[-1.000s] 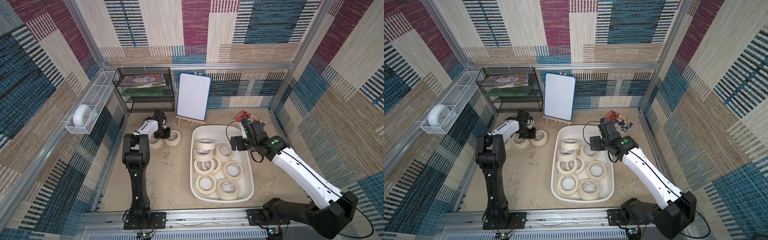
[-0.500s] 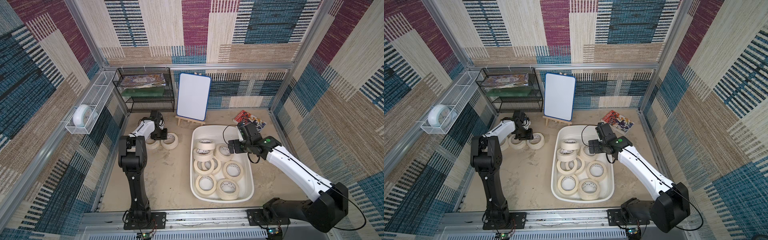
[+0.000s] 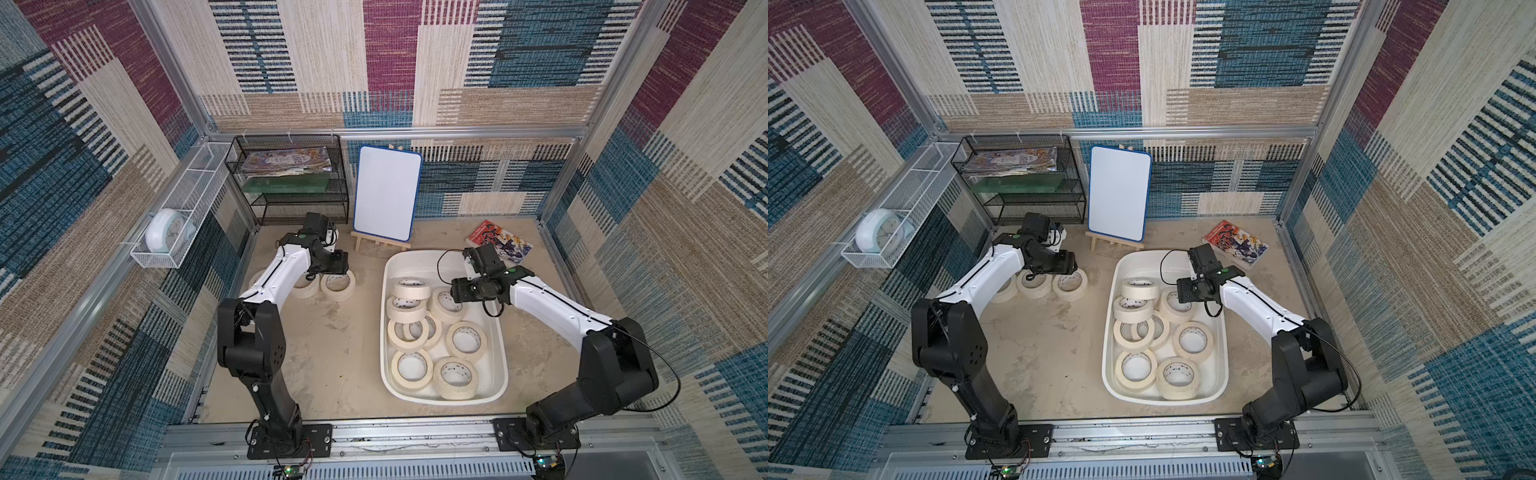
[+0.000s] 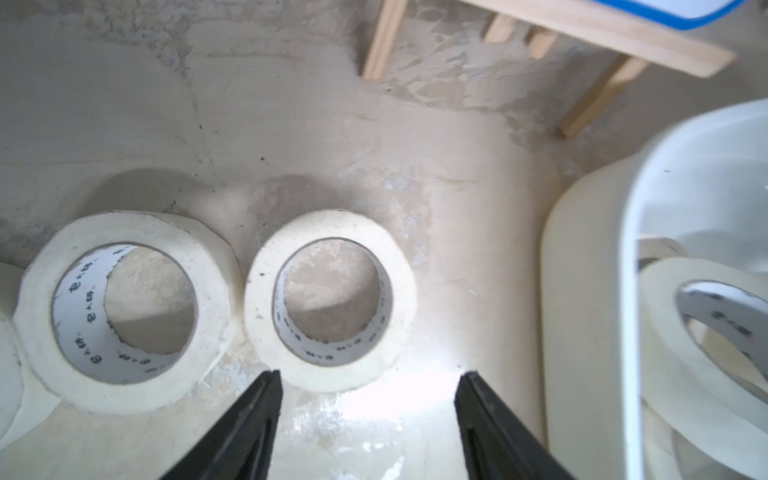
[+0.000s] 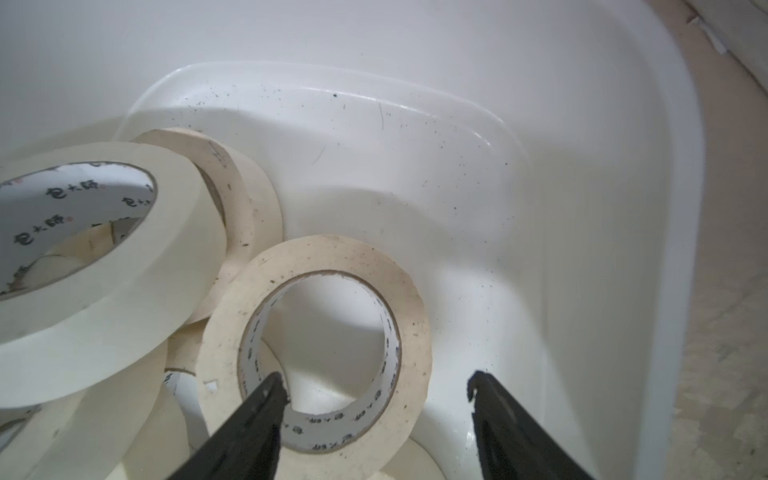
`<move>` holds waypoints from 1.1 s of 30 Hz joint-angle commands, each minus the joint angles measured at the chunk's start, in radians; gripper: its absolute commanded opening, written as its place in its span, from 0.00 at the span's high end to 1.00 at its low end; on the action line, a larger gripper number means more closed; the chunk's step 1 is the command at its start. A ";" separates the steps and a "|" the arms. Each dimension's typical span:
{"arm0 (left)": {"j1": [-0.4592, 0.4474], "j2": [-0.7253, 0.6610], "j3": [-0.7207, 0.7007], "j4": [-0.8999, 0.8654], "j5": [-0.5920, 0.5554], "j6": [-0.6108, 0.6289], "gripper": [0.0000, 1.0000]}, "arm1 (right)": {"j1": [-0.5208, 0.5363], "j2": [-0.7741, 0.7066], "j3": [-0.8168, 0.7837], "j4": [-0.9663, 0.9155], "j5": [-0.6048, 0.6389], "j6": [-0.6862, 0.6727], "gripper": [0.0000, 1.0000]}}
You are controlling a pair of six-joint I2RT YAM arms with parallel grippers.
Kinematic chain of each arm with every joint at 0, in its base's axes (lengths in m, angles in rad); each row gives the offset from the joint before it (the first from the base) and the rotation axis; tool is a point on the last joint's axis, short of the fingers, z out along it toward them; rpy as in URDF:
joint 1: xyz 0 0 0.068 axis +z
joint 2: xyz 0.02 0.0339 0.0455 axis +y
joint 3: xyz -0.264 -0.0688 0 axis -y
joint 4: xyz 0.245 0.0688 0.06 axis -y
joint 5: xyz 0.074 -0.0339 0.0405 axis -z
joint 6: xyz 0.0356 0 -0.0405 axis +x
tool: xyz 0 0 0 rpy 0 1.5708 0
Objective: Take out the art tape in the storage box
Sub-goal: Pick up the art tape from the storage box.
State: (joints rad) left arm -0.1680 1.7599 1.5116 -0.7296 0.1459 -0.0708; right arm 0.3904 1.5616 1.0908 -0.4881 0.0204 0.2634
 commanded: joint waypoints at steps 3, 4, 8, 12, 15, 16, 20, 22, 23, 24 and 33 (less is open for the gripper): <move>-0.077 -0.138 -0.079 -0.005 -0.046 -0.025 0.28 | -0.035 0.071 0.003 0.054 -0.056 -0.024 0.30; -0.086 -0.169 -0.099 -0.005 -0.043 -0.030 0.28 | -0.042 0.085 0.005 0.052 -0.065 -0.032 0.29; -0.097 -0.285 -0.190 0.029 0.036 -0.048 0.28 | -0.059 0.157 0.032 0.027 -0.110 -0.052 0.26; -0.103 -0.364 -0.244 0.039 0.083 -0.063 0.28 | -0.059 0.192 0.029 0.042 -0.147 -0.054 0.30; -0.105 -0.406 -0.271 0.042 0.099 -0.075 0.28 | -0.058 0.192 0.014 0.045 -0.131 -0.042 0.37; -0.106 -0.416 -0.278 0.043 0.101 -0.079 0.28 | -0.057 0.182 0.005 0.047 -0.121 -0.040 0.42; -0.111 -0.430 -0.305 0.054 0.100 -0.094 0.27 | -0.054 0.118 -0.048 0.063 -0.097 -0.024 0.76; -0.118 -0.428 -0.312 0.063 0.101 -0.103 0.28 | -0.049 0.084 -0.050 0.048 -0.059 -0.031 0.82; -0.123 -0.428 -0.311 0.065 0.101 -0.108 0.27 | -0.047 0.071 -0.045 0.034 -0.038 -0.036 0.82; -0.132 -0.428 -0.308 0.067 0.099 -0.114 0.28 | -0.042 0.056 -0.038 0.019 -0.014 -0.038 0.86; -0.311 -0.456 -0.247 0.073 -0.002 -0.173 0.26 | 0.103 -0.097 0.061 -0.083 0.086 -0.036 1.00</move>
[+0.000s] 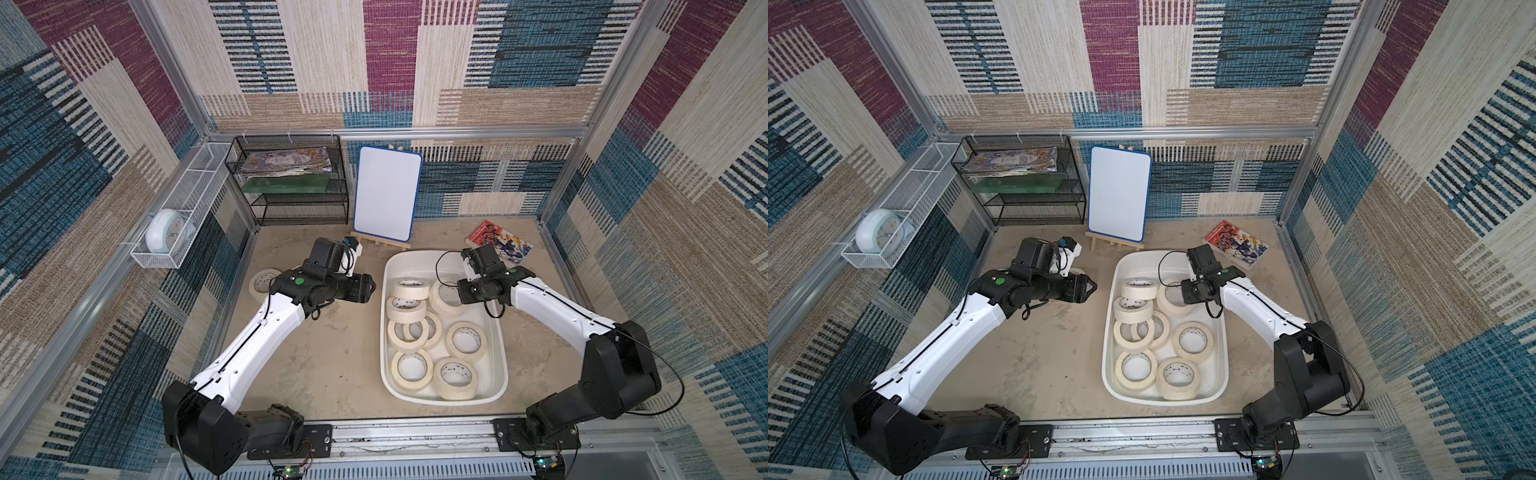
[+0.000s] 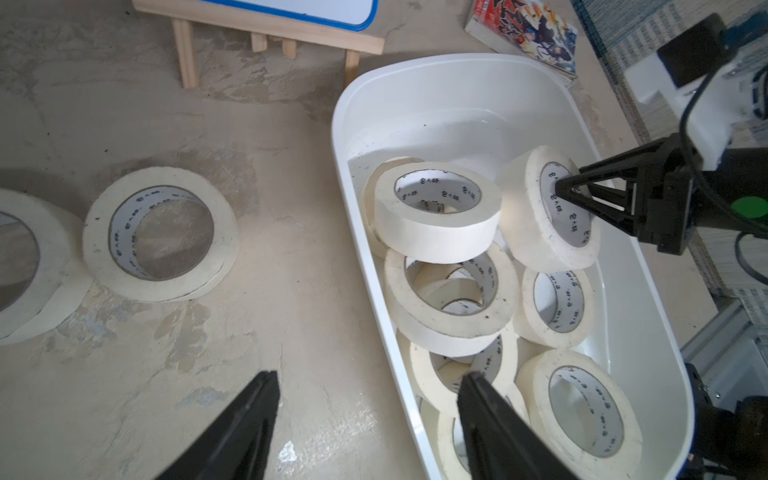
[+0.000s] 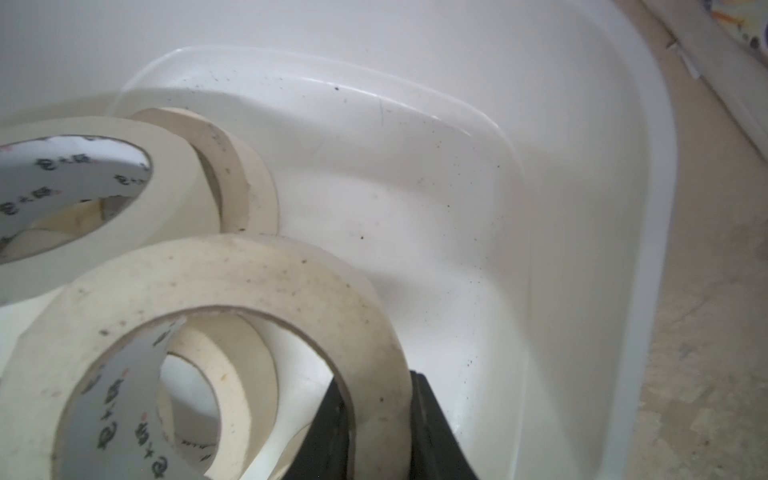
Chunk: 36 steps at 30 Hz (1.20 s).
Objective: Take out the art tape in the storage box
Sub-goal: Pick up the art tape from the storage box.
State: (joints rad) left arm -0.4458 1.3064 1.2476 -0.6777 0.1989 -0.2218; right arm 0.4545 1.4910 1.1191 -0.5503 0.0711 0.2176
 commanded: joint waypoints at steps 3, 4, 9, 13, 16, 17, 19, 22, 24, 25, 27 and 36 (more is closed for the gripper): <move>-0.077 0.023 0.047 0.034 -0.071 -0.029 0.26 | 0.111 -0.015 0.099 -0.065 0.056 0.021 1.00; -0.092 0.037 0.055 0.042 -0.071 -0.031 0.26 | 0.133 -0.005 0.121 -0.075 0.066 0.024 1.00; -0.166 0.127 0.110 0.062 -0.074 -0.029 0.25 | 0.210 0.044 0.189 -0.092 0.087 0.036 1.00; -0.201 0.212 0.157 0.059 -0.093 -0.013 0.25 | 0.250 0.064 0.221 -0.105 0.108 0.038 1.00; -0.212 0.269 0.188 0.048 -0.121 0.001 0.25 | 0.267 0.062 0.225 -0.112 0.115 0.037 1.00; -0.215 0.285 0.196 0.047 -0.130 0.005 0.25 | 0.271 0.059 0.225 -0.112 0.115 0.039 1.00; -0.218 0.320 0.218 0.040 -0.146 0.013 0.25 | 0.281 0.053 0.225 -0.113 0.116 0.040 1.00; -0.225 0.367 0.251 0.032 -0.154 0.025 0.29 | 0.292 0.045 0.228 -0.117 0.116 0.043 1.00; -0.231 0.394 0.273 0.025 -0.154 0.030 0.39 | 0.299 0.040 0.232 -0.117 0.114 0.043 1.00; -0.232 0.406 0.280 0.024 -0.152 0.033 0.46 | 0.299 0.038 0.233 -0.119 0.114 0.043 1.00; -0.235 0.422 0.292 0.023 -0.144 0.035 0.63 | 0.304 0.033 0.235 -0.119 0.110 0.046 1.00; -0.240 0.412 0.302 0.006 -0.154 0.047 1.00 | 0.305 0.005 0.231 -0.097 0.064 0.045 0.72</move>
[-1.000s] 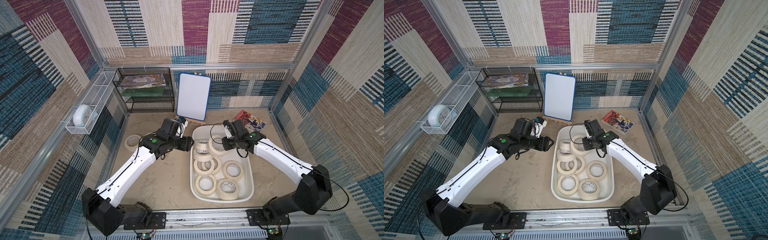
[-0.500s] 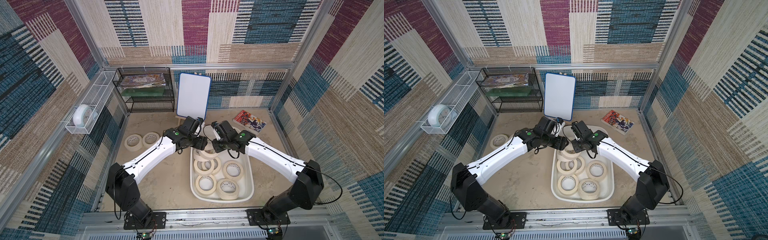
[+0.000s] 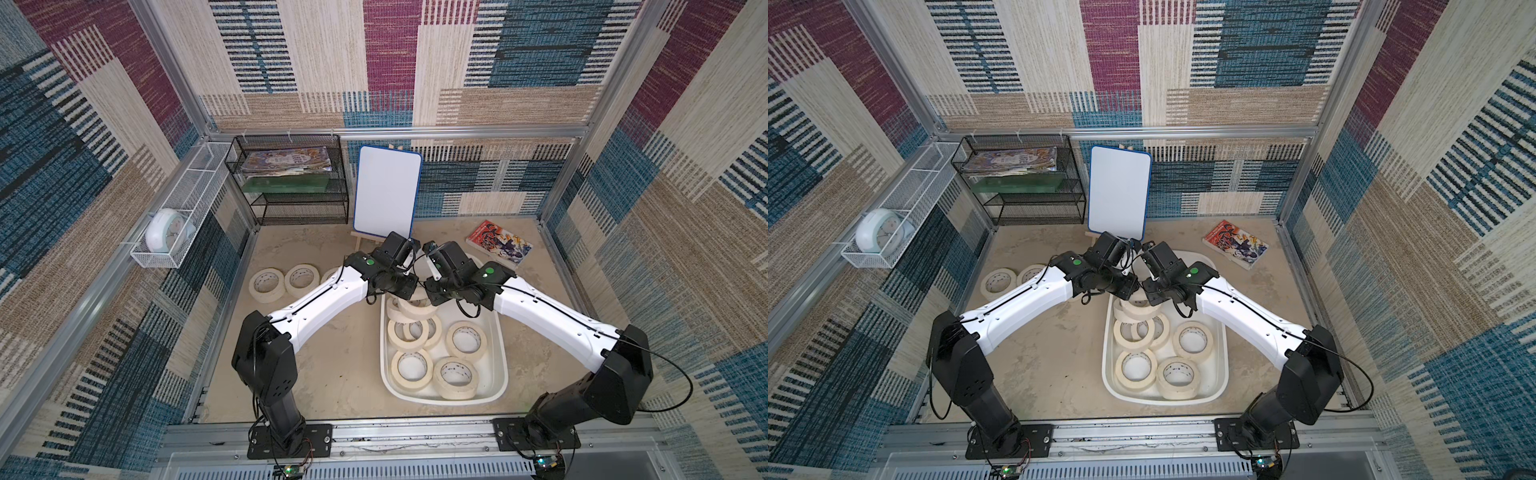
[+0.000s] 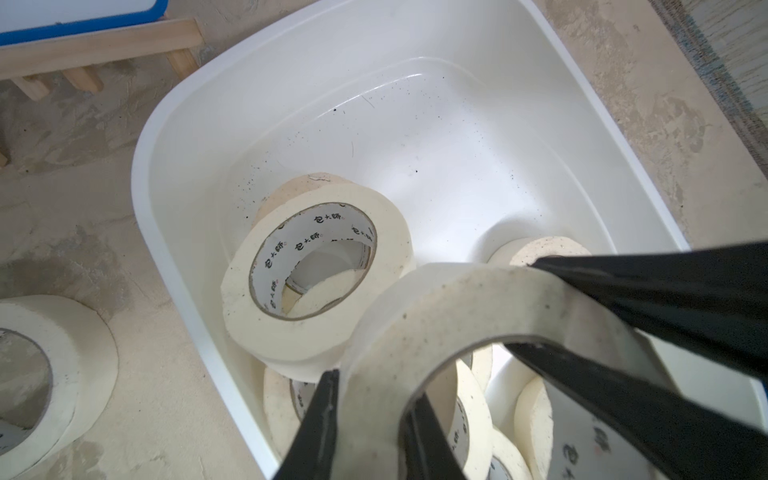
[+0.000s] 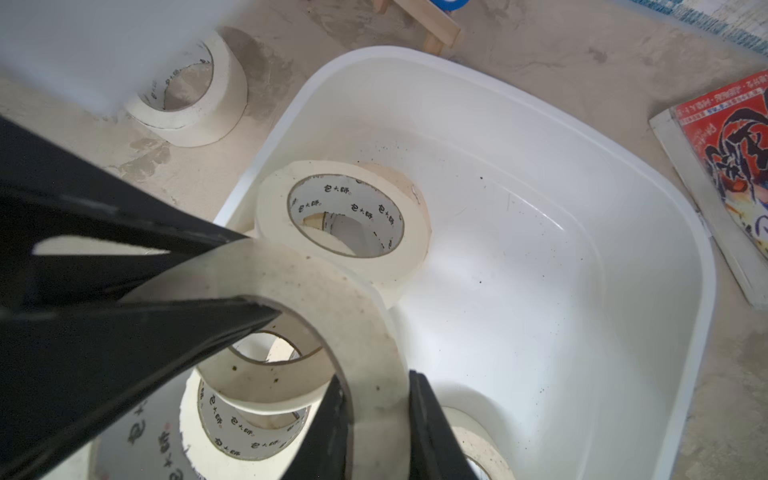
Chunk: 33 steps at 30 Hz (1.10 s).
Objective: Take out the art tape in the storage box
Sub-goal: Pick up the art tape from the storage box, then place the art tape at the center of the board.
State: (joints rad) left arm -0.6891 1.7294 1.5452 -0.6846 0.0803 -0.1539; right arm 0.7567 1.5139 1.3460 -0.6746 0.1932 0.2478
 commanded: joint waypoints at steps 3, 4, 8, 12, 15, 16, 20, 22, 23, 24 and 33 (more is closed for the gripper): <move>0.004 -0.034 -0.005 -0.002 -0.063 -0.013 1.00 | 0.003 -0.042 0.008 0.033 -0.050 0.023 0.33; 0.005 -0.046 -0.014 -0.002 -0.076 -0.012 1.00 | 0.004 -0.054 0.008 0.033 -0.041 0.029 0.21; 0.019 -0.120 -0.075 0.016 -0.096 -0.024 1.00 | 0.003 -0.136 -0.013 0.075 0.019 0.029 0.07; 0.058 -0.210 -0.158 0.038 -0.113 -0.049 1.00 | 0.001 -0.167 0.002 0.067 0.073 0.021 0.05; 0.108 -0.282 -0.218 0.026 -0.142 -0.062 1.00 | -0.005 -0.178 0.001 0.064 0.088 0.015 0.05; 0.126 -0.309 -0.238 0.017 -0.161 -0.065 1.00 | -0.009 -0.180 0.000 0.065 0.090 0.014 0.05; 0.287 -0.454 -0.393 0.043 -0.211 -0.091 1.00 | -0.023 -0.187 -0.017 0.074 0.082 0.008 0.05; 0.397 -0.540 -0.518 0.127 -0.221 -0.121 1.00 | -0.031 -0.189 -0.030 0.081 0.070 0.004 0.05; 0.460 -0.572 -0.573 0.151 -0.226 -0.139 1.00 | -0.036 -0.189 -0.036 0.085 0.065 0.002 0.05; 0.512 -0.592 -0.612 0.172 -0.221 -0.154 1.00 | -0.040 -0.189 -0.043 0.089 0.059 0.002 0.05; 0.915 -0.627 -0.821 0.269 -0.288 -0.349 1.00 | -0.085 -0.188 -0.089 0.135 -0.013 -0.028 0.05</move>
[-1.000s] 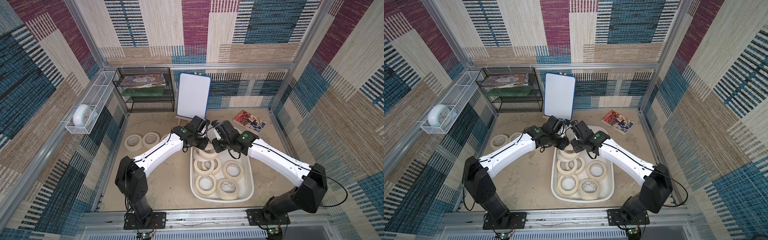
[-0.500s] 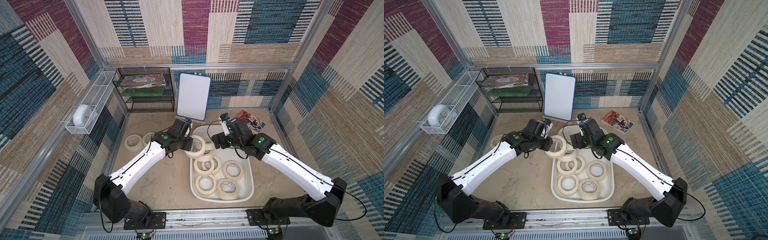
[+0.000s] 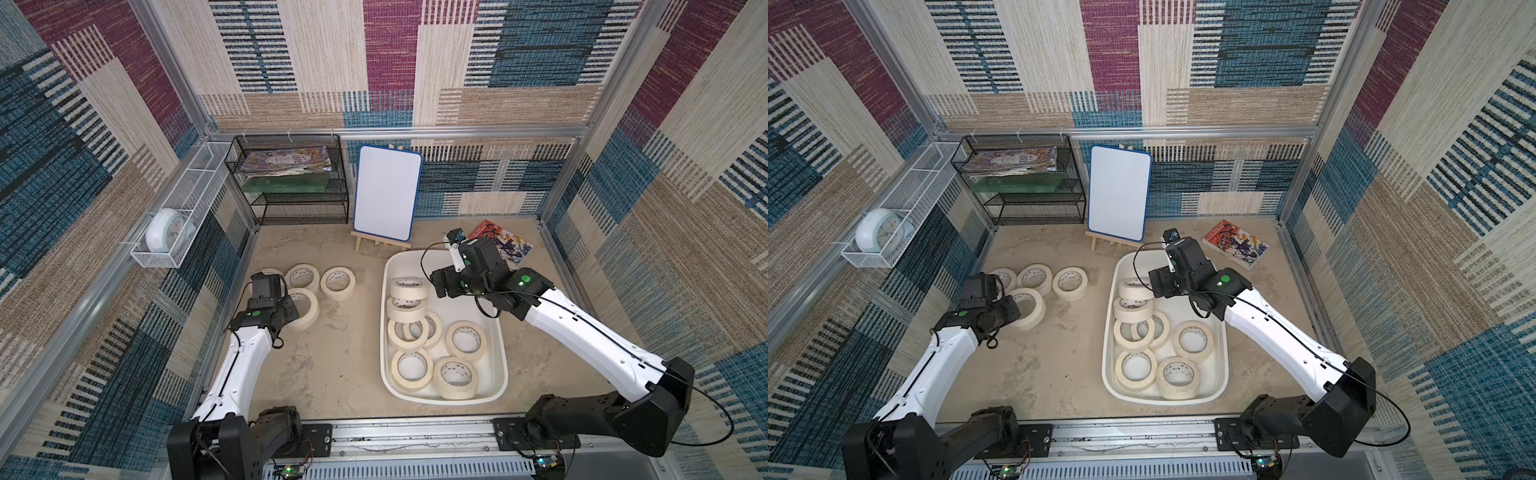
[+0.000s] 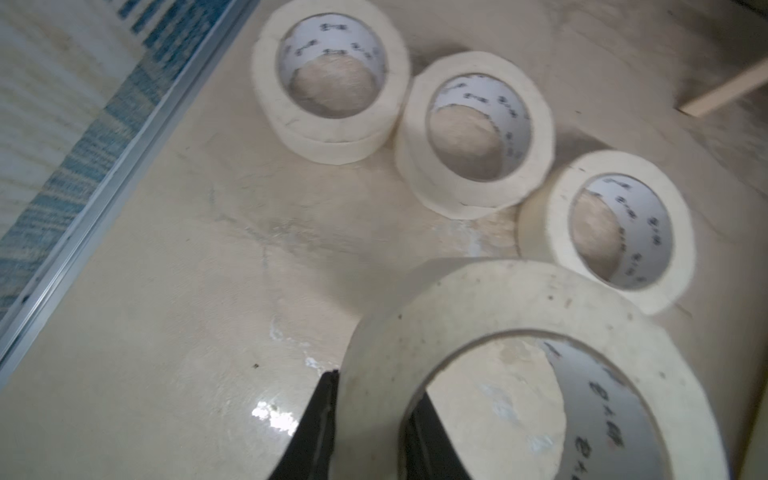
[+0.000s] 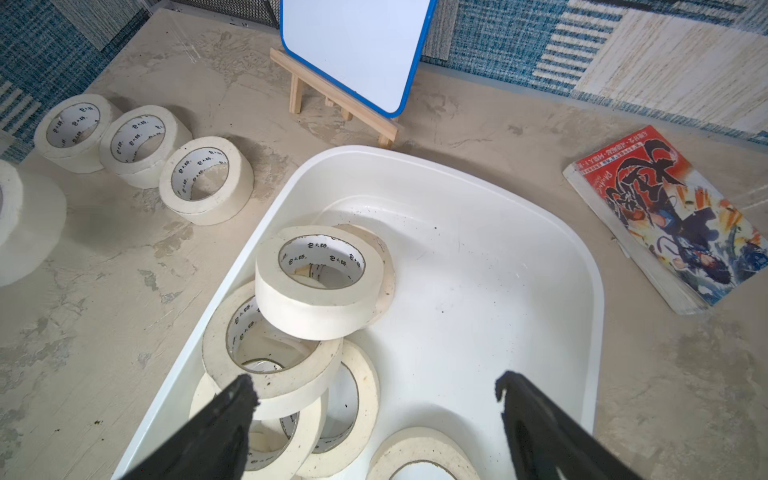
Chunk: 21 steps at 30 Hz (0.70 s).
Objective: Take out the art tape in the storage box
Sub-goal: Place the art tape at the center of the board.
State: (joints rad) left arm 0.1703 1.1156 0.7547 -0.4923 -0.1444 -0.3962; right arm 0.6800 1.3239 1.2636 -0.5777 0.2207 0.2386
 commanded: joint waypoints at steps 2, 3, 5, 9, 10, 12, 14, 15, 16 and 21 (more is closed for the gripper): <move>0.081 -0.006 -0.043 0.073 -0.146 -0.144 1.00 | -0.016 0.003 -0.017 0.047 -0.056 -0.029 0.05; 0.089 0.006 -0.042 0.067 -0.178 -0.158 1.00 | -0.020 0.002 -0.023 0.050 -0.062 -0.033 0.05; 0.109 0.051 -0.041 0.057 -0.236 -0.183 1.00 | -0.032 -0.003 -0.037 0.059 -0.078 -0.042 0.05; 0.145 0.167 -0.039 0.080 -0.238 -0.179 1.00 | -0.055 -0.005 -0.051 0.077 -0.119 -0.058 0.05; 0.144 0.199 -0.024 0.076 -0.232 -0.163 1.00 | -0.056 -0.006 -0.057 0.083 -0.125 -0.063 0.05; 0.144 0.258 -0.002 0.074 -0.240 -0.142 1.00 | -0.061 -0.011 -0.069 0.087 -0.133 -0.069 0.05; 0.147 0.308 0.018 0.086 -0.264 -0.120 1.00 | -0.066 -0.022 -0.086 0.089 -0.136 -0.073 0.05; 0.147 0.328 0.031 0.089 -0.273 -0.107 1.00 | -0.069 -0.029 -0.094 0.091 -0.136 -0.073 0.05; 0.149 0.352 0.045 0.095 -0.285 -0.090 1.00 | -0.072 -0.036 -0.104 0.092 -0.138 -0.072 0.06; 0.164 0.470 0.120 0.102 -0.334 -0.039 1.00 | -0.080 -0.046 -0.135 0.083 -0.143 -0.062 0.06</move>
State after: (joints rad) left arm 0.3283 1.5505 0.8505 -0.4187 -0.4202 -0.4835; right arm 0.5999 1.2823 1.1339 -0.5041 0.0917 0.1730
